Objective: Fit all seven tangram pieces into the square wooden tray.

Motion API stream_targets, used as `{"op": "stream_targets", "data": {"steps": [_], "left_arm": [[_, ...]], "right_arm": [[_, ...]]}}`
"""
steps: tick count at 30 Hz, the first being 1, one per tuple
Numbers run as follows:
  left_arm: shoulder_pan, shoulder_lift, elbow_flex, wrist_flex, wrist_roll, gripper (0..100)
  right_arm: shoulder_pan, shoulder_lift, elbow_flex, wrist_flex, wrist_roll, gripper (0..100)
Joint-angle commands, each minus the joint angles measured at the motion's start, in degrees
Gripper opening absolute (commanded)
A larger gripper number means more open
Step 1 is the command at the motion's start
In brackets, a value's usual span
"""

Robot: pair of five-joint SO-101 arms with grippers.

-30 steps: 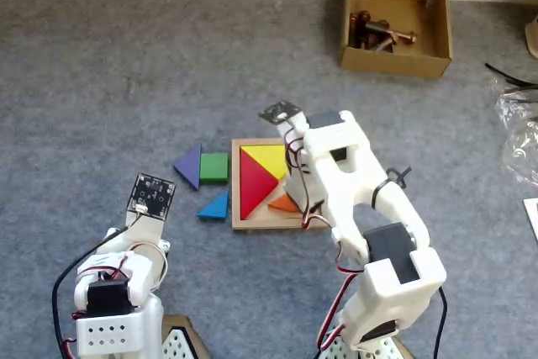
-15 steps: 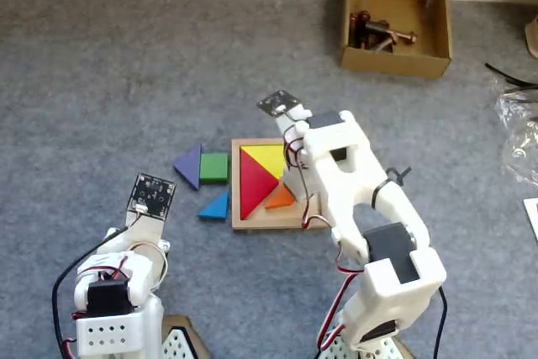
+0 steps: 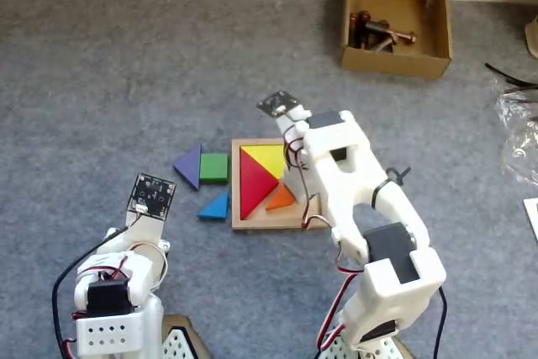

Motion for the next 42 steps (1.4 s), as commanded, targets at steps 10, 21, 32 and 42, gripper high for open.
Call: {"op": "stream_targets", "data": {"steps": [10,21,32,42], "left_arm": [[-0.75,-0.40,1.19,0.35,0.44,1],[-0.75,-0.40,1.19,0.35,0.44,1],[-0.75,-0.40,1.19,0.35,0.44,1],[-0.75,-0.40,1.19,0.35,0.44,1]], "right_arm": [[-7.87,-12.62,0.04,4.70,-0.26,0.5],[-15.08,-12.26,8.04,-3.74,-0.09,0.5],[-14.81,-12.26,13.41,-12.44,-0.09,0.5],[-8.13,-12.18,13.49,-16.13,0.00,0.5]]}}
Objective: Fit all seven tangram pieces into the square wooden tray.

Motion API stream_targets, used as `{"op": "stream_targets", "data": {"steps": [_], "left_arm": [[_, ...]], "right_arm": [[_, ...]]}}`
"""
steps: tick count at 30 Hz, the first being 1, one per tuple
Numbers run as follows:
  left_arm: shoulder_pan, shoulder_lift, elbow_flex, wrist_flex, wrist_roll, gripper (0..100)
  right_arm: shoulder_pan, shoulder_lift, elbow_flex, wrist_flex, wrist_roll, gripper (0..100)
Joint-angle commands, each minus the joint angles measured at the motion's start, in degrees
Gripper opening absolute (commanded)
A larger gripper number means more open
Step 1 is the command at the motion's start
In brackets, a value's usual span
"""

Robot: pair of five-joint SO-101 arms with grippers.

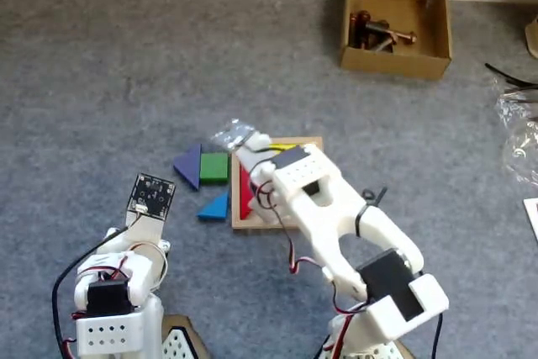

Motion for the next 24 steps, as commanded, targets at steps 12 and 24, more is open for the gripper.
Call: {"op": "stream_targets", "data": {"steps": [12,24], "left_arm": [[-0.75,-0.40,1.19,0.35,0.44,1],[-0.75,-0.40,1.19,0.35,0.44,1]], "right_arm": [[9.89,-3.03,-0.57,-1.45,4.22,0.5],[12.35,-3.03,-0.84,-1.54,6.95,0.5]]}}
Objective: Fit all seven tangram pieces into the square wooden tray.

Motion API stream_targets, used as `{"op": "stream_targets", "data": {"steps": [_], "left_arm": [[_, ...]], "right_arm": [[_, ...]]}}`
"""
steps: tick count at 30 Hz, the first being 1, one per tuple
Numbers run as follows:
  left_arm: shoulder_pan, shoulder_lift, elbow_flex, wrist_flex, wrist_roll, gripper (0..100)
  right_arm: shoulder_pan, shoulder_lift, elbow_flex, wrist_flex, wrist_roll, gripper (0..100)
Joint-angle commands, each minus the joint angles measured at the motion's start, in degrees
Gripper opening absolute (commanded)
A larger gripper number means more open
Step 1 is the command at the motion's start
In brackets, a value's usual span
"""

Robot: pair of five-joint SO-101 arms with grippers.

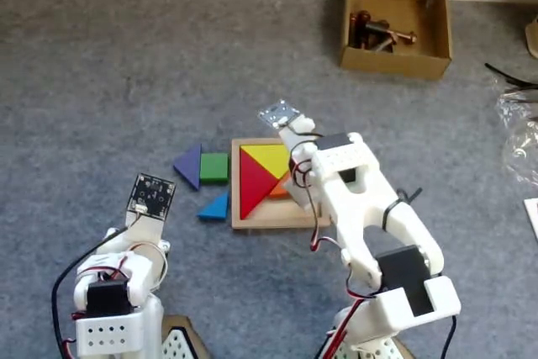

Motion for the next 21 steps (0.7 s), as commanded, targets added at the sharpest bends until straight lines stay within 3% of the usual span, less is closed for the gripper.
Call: {"op": "stream_targets", "data": {"steps": [1,21], "left_arm": [[-0.75,-0.40,1.19,0.35,0.44,1],[-0.75,-0.40,1.19,0.35,0.44,1]], "right_arm": [[0.84,-2.95,-0.84,-1.01,2.29,0.5],[6.02,-3.56,-2.86,-3.47,1.93,0.5]]}}
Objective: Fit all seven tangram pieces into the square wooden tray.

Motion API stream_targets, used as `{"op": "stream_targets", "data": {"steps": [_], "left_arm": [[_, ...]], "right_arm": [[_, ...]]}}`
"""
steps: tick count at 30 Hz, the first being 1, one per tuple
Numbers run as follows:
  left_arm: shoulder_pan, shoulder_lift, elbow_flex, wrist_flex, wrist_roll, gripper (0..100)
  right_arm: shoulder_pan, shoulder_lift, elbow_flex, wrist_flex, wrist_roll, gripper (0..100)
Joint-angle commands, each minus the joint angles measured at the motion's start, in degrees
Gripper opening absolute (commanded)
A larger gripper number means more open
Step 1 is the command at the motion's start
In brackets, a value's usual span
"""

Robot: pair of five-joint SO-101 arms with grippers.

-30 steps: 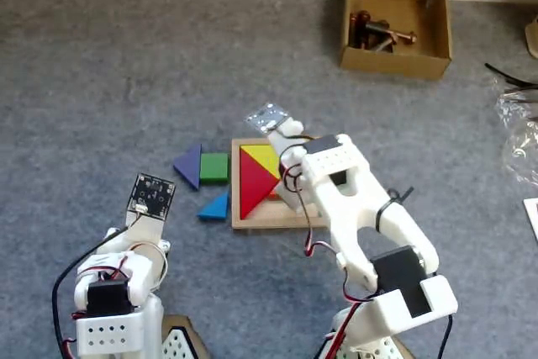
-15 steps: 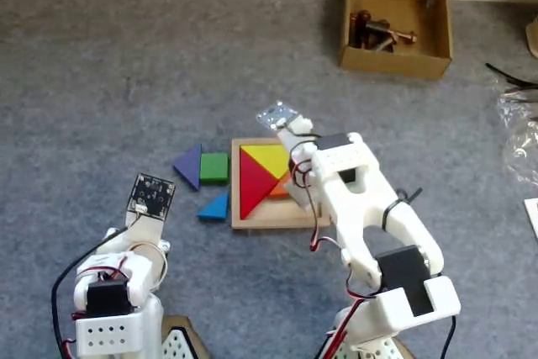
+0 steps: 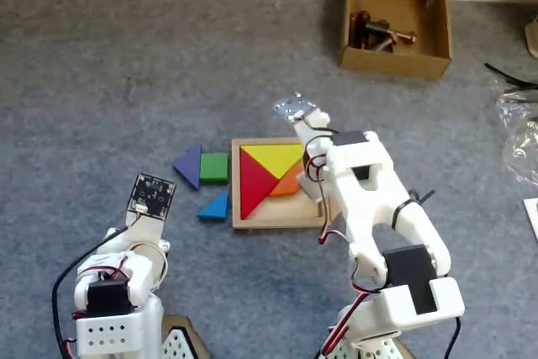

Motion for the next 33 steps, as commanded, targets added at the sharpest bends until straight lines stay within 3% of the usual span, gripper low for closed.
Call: {"op": "stream_targets", "data": {"steps": [1,11,14,19,26,33], "left_arm": [[-0.75,-0.40,1.19,0.35,0.44,1],[-0.75,-0.40,1.19,0.35,0.44,1],[-0.75,-0.40,1.19,0.35,0.44,1],[-0.75,-0.40,1.19,0.35,0.44,1],[-0.75,-0.40,1.19,0.35,0.44,1],[-0.75,-0.40,1.19,0.35,0.44,1]], "right_arm": [[1.27,-3.56,-3.30,-1.01,0.26,0.5],[0.84,-6.90,-3.74,-0.84,0.09,0.5],[0.48,-12.35,-4.09,2.24,-3.78,0.5],[-3.56,-18.33,-3.47,3.38,-4.66,0.5],[-11.38,-16.48,-0.04,4.18,-4.92,0.5],[-14.64,-16.04,0.31,1.45,-4.84,0.5]]}}
